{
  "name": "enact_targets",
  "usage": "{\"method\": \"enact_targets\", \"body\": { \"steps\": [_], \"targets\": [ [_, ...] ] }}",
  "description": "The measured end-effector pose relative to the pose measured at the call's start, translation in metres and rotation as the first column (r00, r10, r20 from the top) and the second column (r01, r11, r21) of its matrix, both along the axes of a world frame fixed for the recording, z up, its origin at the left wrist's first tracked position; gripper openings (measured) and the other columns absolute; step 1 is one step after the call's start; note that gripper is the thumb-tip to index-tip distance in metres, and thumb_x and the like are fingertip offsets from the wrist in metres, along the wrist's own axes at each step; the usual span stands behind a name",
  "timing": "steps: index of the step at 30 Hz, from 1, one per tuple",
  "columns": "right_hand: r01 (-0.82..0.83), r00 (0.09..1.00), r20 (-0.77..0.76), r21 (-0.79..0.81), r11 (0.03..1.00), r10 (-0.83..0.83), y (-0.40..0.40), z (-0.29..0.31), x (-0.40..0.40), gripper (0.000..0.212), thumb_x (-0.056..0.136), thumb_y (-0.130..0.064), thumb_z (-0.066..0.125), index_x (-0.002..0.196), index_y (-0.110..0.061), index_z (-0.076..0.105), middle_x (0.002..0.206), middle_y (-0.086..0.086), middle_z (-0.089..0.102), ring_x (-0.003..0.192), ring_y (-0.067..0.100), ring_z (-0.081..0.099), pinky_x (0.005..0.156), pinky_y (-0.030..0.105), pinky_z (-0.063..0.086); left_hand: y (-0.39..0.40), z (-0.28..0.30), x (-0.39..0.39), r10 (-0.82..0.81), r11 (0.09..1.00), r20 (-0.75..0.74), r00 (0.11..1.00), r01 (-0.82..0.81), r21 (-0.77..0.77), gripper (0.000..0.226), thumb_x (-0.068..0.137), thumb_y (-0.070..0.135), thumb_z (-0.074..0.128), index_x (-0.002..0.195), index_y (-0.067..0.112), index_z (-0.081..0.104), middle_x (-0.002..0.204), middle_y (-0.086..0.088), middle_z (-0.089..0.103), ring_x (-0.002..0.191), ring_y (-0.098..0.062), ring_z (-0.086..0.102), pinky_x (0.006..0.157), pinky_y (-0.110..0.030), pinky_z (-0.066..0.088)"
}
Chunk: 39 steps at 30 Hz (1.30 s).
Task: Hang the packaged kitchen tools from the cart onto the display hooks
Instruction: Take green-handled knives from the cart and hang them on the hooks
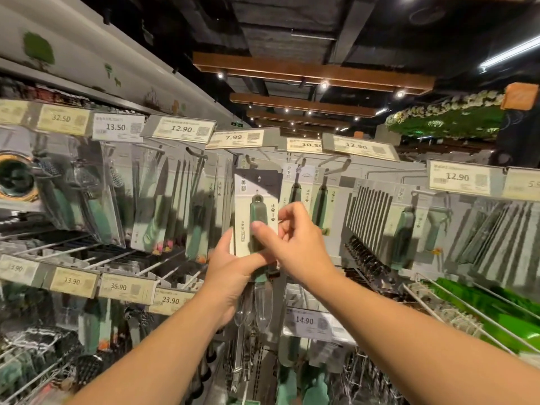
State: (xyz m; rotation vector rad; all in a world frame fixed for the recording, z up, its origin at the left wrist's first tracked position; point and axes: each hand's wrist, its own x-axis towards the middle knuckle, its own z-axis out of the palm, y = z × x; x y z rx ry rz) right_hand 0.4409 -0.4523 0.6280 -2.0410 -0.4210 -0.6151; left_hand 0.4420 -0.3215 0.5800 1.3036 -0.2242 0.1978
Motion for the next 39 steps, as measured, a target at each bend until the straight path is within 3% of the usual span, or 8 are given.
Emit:
{"method": "enact_targets", "body": {
  "steps": [3, 6, 9, 13, 17, 20, 29, 39],
  "targets": [
    [0.023, 0.997, -0.071, -0.030, 0.999, -0.025, 0.001, 0.001, -0.011, 0.064, 0.072, -0.048, 0.084, 0.119, -0.026, 0.047, 0.090, -0.011, 0.069, 0.075, 0.003, 0.068, 0.067, 0.030, 0.061, -0.007, -0.001, -0.005, 0.041, 0.999, 0.010, 0.999, -0.041, 0.003, 0.059, 0.077, -0.005, 0.085, 0.117, 0.034, 0.066, 0.102, 0.002, 0.081, 0.094, -0.019, 0.079, 0.076, -0.038, 0.065],
    [0.050, 0.996, -0.068, -0.028, 0.998, -0.051, -0.005, 0.002, -0.018, 0.059, 0.077, -0.038, 0.084, 0.123, -0.023, 0.050, 0.096, -0.011, 0.072, 0.084, 0.002, 0.071, 0.071, 0.027, 0.062, -0.011, -0.002, -0.014, 0.047, 0.999, 0.012, 0.999, -0.047, 0.006, 0.062, 0.074, 0.001, 0.089, 0.122, 0.032, 0.066, 0.105, 0.003, 0.081, 0.096, -0.018, 0.078, 0.080, -0.042, 0.065],
    [0.059, 0.997, -0.058, -0.010, 0.998, -0.059, -0.012, 0.004, -0.026, 0.057, 0.083, -0.031, 0.080, 0.133, -0.021, 0.054, 0.104, -0.012, 0.072, 0.087, 0.000, 0.070, 0.071, 0.019, 0.059, -0.009, -0.002, -0.025, 0.034, 0.998, 0.000, 0.999, -0.034, -0.047, 0.054, 0.076, 0.010, 0.090, 0.121, 0.028, 0.067, 0.099, -0.001, 0.081, 0.080, -0.019, 0.076, 0.057, -0.034, 0.058],
    [0.172, 0.985, 0.001, -0.090, 0.981, -0.172, -0.023, 0.004, -0.036, 0.079, 0.088, -0.041, 0.074, 0.154, -0.025, 0.034, 0.125, -0.003, 0.068, 0.103, 0.019, 0.069, 0.090, 0.037, 0.058, -0.002, -0.004, -0.032, 0.070, 0.994, -0.030, 0.997, -0.072, -0.080, 0.043, 0.087, 0.010, 0.082, 0.122, 0.027, 0.065, 0.100, -0.006, 0.080, 0.072, -0.019, 0.074, 0.044, -0.028, 0.047],
    [0.254, 0.956, 0.179, -0.102, 0.962, -0.233, -0.032, 0.002, -0.045, 0.054, 0.091, -0.038, 0.071, 0.130, -0.035, 0.033, 0.110, -0.005, 0.065, 0.083, 0.016, 0.066, 0.072, 0.038, 0.057, 0.005, -0.002, -0.036, 0.082, 0.995, -0.033, 0.996, -0.084, -0.059, 0.041, 0.090, 0.010, 0.079, 0.125, 0.024, 0.062, 0.102, -0.009, 0.080, 0.079, -0.026, 0.079, 0.041, -0.027, 0.046],
    [0.280, 0.935, 0.241, -0.053, 0.958, -0.260, -0.032, 0.005, -0.045, 0.040, 0.094, -0.036, 0.067, 0.120, -0.038, 0.037, 0.108, -0.006, 0.063, 0.084, 0.017, 0.066, 0.076, 0.040, 0.057, 0.008, -0.001, -0.038, 0.093, 0.994, -0.026, 0.995, -0.095, -0.050, 0.040, 0.091, 0.010, 0.079, 0.124, 0.025, 0.062, 0.102, -0.009, 0.080, 0.080, -0.026, 0.080, 0.042, -0.028, 0.047],
    [0.306, 0.931, 0.221, -0.045, 0.951, -0.289, -0.030, 0.017, -0.043, 0.044, 0.095, -0.031, 0.068, 0.134, -0.024, 0.047, 0.116, -0.004, 0.059, 0.096, 0.017, 0.056, 0.082, 0.028, 0.039, 0.011, -0.005, -0.040, 0.103, 0.994, 0.007, 0.995, -0.103, -0.039, 0.040, 0.090, 0.009, 0.079, 0.121, 0.029, 0.063, 0.107, -0.004, 0.078, 0.071, -0.014, 0.076, 0.046, -0.029, 0.049],
    [0.355, 0.932, 0.102, -0.056, 0.933, -0.348, -0.024, 0.026, -0.019, 0.051, 0.095, -0.031, 0.069, 0.139, -0.014, 0.052, 0.128, 0.004, 0.060, 0.121, 0.023, 0.054, 0.092, 0.029, 0.039, 0.008, 0.002, -0.027, 0.077, 0.996, 0.036, 0.996, -0.075, -0.057, 0.040, 0.090, 0.012, 0.081, 0.120, 0.031, 0.062, 0.109, -0.007, 0.079, 0.093, -0.034, 0.079, 0.047, -0.030, 0.050]
  ]
}}
